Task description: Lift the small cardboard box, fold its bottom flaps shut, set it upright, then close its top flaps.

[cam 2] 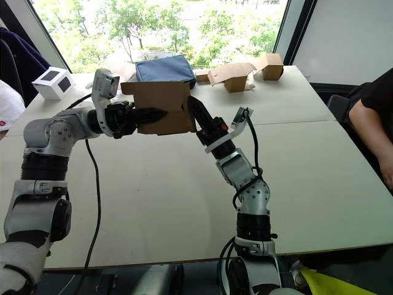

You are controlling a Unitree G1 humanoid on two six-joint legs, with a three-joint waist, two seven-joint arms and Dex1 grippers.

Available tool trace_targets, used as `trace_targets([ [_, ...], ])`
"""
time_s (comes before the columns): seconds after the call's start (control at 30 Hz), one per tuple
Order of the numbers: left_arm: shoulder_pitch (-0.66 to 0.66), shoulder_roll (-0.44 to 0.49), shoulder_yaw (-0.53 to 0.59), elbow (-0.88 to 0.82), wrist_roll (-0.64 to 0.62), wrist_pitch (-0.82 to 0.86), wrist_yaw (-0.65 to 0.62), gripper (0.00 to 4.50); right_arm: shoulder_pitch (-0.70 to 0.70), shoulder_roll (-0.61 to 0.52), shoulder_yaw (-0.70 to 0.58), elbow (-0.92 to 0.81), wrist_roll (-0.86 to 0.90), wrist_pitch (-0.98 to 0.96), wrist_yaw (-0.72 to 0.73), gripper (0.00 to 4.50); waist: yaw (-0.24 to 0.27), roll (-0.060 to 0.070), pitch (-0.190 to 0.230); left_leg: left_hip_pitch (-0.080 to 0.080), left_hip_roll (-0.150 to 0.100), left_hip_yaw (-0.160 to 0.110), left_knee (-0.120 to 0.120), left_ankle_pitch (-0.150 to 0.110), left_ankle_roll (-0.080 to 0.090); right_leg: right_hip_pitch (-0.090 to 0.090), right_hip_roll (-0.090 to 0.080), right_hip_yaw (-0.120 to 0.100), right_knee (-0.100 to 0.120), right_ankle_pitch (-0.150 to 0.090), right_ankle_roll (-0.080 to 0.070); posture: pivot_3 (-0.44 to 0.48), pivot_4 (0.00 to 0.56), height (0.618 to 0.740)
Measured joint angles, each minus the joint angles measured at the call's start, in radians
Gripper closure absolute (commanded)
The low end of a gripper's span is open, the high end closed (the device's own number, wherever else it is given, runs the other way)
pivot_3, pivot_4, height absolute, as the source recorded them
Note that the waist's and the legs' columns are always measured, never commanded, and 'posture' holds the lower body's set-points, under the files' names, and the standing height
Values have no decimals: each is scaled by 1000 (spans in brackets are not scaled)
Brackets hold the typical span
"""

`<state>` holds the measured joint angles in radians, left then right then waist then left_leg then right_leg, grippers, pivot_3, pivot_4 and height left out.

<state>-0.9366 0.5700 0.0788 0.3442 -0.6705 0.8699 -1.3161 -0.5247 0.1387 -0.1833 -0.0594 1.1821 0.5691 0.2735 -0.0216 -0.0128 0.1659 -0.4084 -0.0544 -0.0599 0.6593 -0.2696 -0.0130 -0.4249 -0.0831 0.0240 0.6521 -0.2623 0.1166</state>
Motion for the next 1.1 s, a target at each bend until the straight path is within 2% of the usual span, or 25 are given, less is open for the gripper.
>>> trace_targets([
  [0.4,0,13,-13,3,11,0,-2,4500,3,-9,24,16,-65,-43,55,3559,0,0,0,0,0,0,0,0,0,0,0,0,0,0,0,0,150,740],
  [0.7,-10,8,-5,17,3,0,-7,4500,92,-63,47,-59,-79,5,100,3559,0,0,0,0,0,0,0,0,0,0,0,0,0,0,0,0,150,740],
  [1.1,-12,-2,-5,27,-2,6,-9,4500,134,4,50,-63,-73,4,36,3559,1,0,0,0,0,0,0,0,0,0,0,0,0,0,0,0,150,740],
])
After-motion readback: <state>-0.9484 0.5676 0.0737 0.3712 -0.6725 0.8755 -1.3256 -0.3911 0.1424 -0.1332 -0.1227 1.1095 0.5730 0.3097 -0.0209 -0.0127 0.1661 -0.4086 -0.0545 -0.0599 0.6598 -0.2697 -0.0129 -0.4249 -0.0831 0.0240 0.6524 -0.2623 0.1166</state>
